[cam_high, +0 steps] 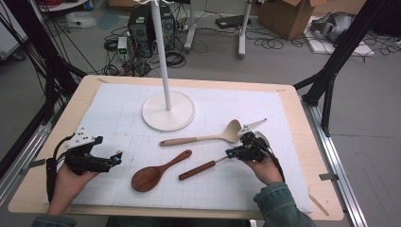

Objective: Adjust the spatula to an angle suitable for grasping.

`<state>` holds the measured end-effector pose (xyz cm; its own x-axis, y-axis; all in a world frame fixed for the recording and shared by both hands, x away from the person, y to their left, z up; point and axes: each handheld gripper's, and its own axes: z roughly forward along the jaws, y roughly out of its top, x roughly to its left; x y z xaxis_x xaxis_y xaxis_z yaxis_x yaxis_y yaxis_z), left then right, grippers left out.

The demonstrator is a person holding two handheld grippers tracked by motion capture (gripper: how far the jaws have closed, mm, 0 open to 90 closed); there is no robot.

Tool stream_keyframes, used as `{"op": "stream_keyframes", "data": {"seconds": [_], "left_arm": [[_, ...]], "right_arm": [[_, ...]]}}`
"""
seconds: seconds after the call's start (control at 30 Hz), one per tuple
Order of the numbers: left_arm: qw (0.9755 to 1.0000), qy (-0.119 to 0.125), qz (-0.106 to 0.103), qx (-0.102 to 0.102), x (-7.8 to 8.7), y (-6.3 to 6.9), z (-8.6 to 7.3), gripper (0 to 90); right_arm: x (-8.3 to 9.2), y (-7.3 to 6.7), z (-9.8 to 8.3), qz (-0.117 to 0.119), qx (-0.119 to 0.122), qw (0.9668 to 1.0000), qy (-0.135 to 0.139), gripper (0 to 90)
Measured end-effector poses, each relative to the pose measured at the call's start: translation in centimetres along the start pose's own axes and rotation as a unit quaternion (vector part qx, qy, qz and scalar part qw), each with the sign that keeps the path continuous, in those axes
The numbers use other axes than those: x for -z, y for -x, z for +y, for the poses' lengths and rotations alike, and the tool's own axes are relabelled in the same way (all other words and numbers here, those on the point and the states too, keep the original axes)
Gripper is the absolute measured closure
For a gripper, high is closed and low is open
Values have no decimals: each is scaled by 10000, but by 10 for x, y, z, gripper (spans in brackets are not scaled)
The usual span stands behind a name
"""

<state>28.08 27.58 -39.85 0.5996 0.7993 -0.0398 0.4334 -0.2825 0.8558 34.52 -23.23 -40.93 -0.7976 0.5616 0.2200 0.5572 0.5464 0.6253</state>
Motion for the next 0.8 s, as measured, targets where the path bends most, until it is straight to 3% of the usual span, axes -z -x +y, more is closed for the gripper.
{"op": "stream_keyframes", "data": {"seconds": [0.3,0.6,0.8], "left_arm": [[10000,-4,-2,15,0,1,1,17],[10000,-15,-18,-12,-1,2,1,17],[10000,-8,-21,-15,0,1,1,17]], "right_arm": [[4,17,-4,-280,-97,9996,14,899],[-3,21,0,-404,111,9990,-137,898],[-5,22,0,-612,210,9976,-241,899]]}}
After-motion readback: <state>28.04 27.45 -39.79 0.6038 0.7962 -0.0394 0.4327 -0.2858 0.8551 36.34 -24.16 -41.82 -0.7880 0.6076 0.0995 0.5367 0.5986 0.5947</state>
